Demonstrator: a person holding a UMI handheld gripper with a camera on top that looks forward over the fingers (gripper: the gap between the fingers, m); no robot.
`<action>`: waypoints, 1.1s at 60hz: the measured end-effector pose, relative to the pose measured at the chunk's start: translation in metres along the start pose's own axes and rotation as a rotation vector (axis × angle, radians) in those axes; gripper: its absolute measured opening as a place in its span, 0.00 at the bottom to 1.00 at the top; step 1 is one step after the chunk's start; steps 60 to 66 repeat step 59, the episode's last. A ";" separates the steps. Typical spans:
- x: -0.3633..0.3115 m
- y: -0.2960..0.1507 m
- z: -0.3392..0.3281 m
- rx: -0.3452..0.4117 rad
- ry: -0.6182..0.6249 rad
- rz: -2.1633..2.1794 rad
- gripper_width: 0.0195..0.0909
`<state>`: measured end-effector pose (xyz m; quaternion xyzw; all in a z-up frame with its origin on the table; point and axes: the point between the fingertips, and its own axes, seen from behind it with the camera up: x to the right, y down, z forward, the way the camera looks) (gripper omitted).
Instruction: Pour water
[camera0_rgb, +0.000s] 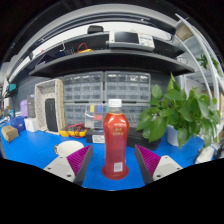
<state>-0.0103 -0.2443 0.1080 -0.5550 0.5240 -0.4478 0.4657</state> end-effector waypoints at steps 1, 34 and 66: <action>0.000 0.002 -0.006 -0.003 0.009 0.001 0.93; -0.034 0.013 -0.103 0.000 0.125 0.017 0.94; -0.046 0.007 -0.104 0.020 0.106 0.029 0.94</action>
